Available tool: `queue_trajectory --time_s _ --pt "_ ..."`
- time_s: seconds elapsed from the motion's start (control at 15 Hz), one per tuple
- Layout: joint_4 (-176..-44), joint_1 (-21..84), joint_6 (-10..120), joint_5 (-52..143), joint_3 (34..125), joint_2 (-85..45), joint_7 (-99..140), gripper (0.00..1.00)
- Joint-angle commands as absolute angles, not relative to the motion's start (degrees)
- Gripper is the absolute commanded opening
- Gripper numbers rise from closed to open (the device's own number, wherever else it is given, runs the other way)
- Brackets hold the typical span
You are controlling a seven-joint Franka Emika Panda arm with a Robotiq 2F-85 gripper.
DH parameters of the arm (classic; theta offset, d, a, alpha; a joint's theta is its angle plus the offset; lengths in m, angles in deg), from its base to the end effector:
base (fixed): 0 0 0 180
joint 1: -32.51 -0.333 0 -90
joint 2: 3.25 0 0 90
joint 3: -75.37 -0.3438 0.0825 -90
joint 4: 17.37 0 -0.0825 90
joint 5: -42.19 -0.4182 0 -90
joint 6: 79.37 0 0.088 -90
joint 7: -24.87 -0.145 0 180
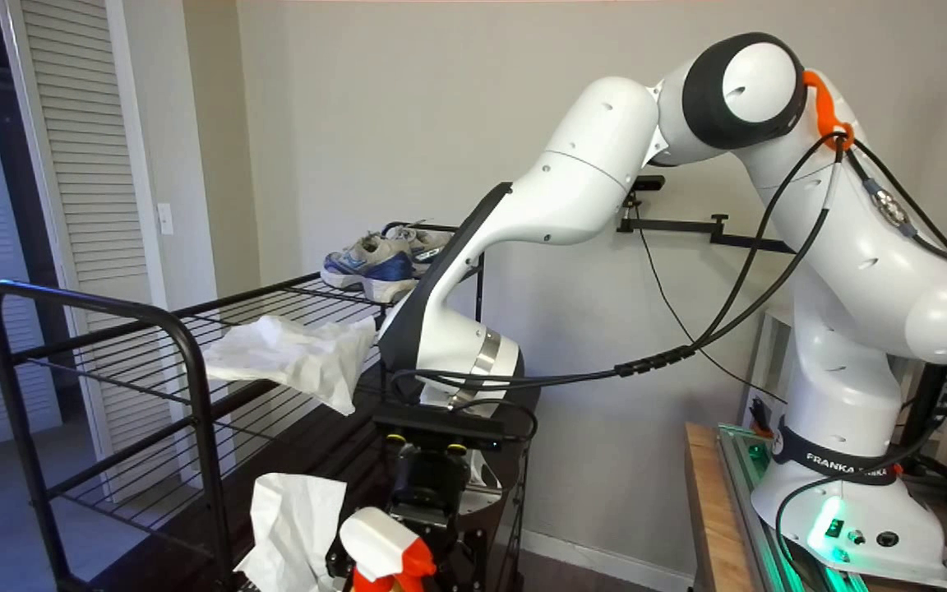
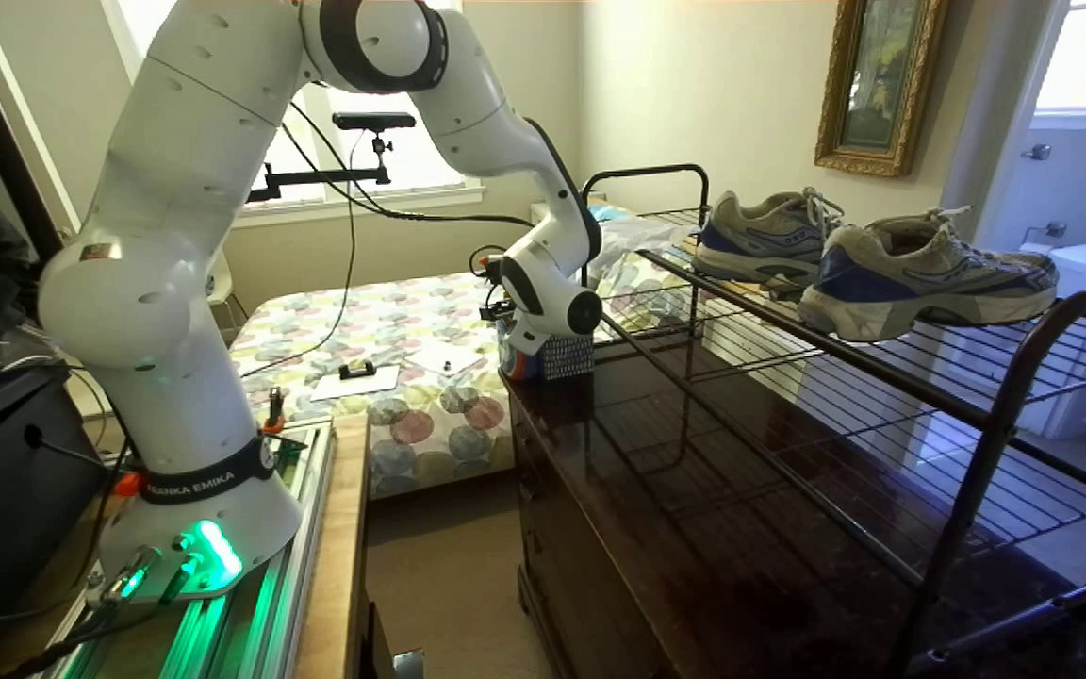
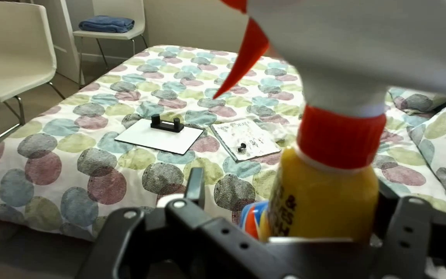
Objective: Put the blue bottle on the top rack
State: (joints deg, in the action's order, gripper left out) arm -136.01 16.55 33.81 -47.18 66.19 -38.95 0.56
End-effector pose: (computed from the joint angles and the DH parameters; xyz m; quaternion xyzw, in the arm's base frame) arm 0.4875 0.3419 0.1117 -0.6383 0.4776 0.4656 0.3843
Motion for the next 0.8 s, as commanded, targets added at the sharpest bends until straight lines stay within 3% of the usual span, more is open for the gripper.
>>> queue_trajectory --time_s 0.0,0.4,0.67,0.73 --pt "-134.5 15.8 34.9 -48.7 65.8 -40.1 0.7 0.68" --pt "-133.9 15.8 34.8 -48.3 65.8 -40.2 0.8 0.25" --pt "-134.6 15.7 34.8 -47.9 66.0 -39.5 -0.7 0.08" --pt "-134.9 15.8 34.6 -47.4 66.1 -38.9 -1.7 0.08"
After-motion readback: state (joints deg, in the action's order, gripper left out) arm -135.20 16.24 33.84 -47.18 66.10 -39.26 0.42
